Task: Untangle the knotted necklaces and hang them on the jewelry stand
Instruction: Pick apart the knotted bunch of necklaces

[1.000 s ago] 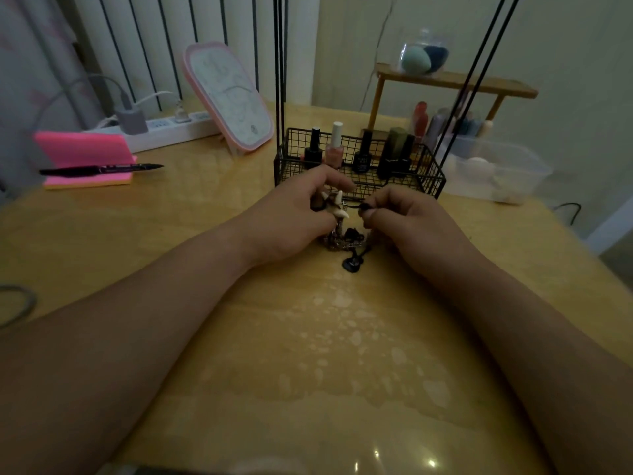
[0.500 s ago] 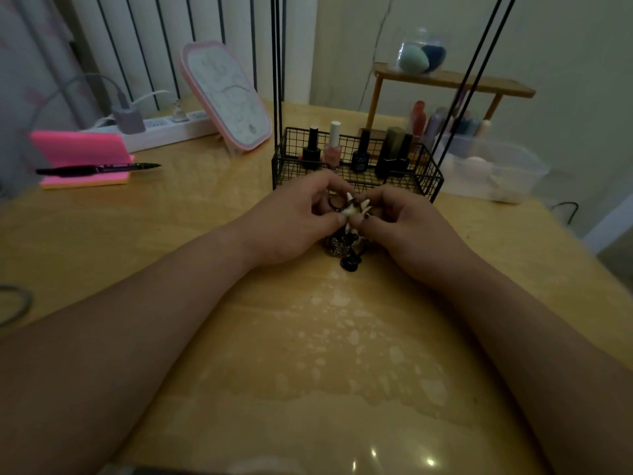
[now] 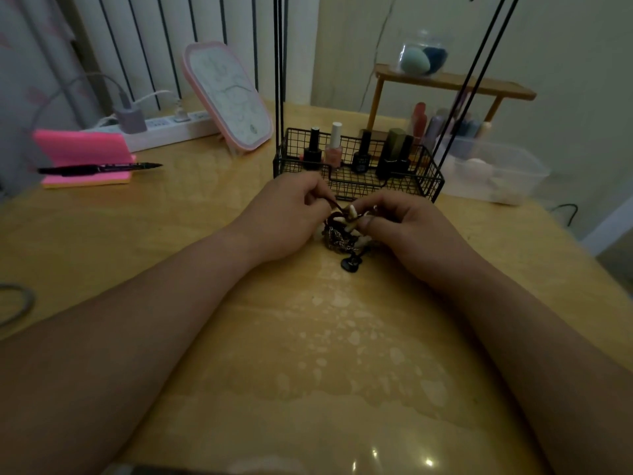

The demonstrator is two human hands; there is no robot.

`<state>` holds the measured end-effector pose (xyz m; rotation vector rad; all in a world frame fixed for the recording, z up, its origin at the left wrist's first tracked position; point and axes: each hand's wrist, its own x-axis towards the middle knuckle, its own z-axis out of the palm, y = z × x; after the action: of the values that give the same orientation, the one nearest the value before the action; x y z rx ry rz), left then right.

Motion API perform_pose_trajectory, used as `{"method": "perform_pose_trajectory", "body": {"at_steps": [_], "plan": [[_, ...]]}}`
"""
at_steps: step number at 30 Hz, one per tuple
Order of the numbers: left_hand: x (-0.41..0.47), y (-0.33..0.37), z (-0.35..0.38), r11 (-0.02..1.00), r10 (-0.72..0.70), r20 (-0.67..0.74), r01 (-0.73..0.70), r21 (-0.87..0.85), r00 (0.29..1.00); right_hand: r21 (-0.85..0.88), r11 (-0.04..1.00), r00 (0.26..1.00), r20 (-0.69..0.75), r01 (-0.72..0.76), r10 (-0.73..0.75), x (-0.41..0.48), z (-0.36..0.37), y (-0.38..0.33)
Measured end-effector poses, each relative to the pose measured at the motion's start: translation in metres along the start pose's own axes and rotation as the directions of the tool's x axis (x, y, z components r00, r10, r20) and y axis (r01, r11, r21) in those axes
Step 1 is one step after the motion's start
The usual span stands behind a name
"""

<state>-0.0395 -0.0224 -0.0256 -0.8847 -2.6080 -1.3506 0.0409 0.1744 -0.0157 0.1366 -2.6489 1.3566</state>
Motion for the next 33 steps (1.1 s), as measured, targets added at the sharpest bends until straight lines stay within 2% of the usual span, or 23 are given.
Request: {"method": "perform_pose_trajectory", "body": {"at_steps": [4,8,16,19,23,27,29,33], "plan": [[-0.0019,0.0009,-0.0011,0.999,0.030,0.119,-0.032,0.009,0.992,0.061,0.998,0.999,-0.032,-0.028,0.030,0.0004,-0.0030,0.0020],[-0.0054,0.0035,-0.0020,0.996,0.077,0.226,-0.066,-0.054,0.971,0.125,0.991,0.997,-0.045,-0.054,0.060,-0.0001,-0.0037,0.0003],[-0.0037,0.0044,-0.0009,0.999,0.041,0.171,-0.038,-0.017,0.984,0.218,0.967,0.987,-0.061,-0.134,0.150,0.0015,-0.0042,-0.0014],[-0.0031,0.0062,-0.0037,0.998,-0.006,0.140,0.014,-0.057,0.990,0.189,0.971,0.984,-0.073,-0.145,0.161,0.0011,-0.0038,-0.0030],[-0.0044,0.0066,-0.0056,0.994,-0.010,0.193,0.030,-0.103,0.981,0.117,0.984,0.986,-0.081,-0.136,0.146,0.0012,-0.0018,-0.0029],[-0.0054,0.0035,-0.0024,0.998,0.027,0.248,-0.012,-0.062,0.968,0.215,0.967,0.985,-0.072,-0.139,0.157,0.0011,-0.0024,-0.0032],[-0.0054,0.0030,0.0006,0.999,0.044,0.232,-0.049,0.015,0.972,0.268,0.952,0.983,-0.069,-0.145,0.169,0.0019,-0.0034,-0.0027],[-0.0047,0.0031,-0.0002,0.998,0.043,0.201,-0.051,0.035,0.979,0.331,0.934,0.982,-0.078,-0.136,0.171,0.0029,-0.0073,-0.0009]]}}
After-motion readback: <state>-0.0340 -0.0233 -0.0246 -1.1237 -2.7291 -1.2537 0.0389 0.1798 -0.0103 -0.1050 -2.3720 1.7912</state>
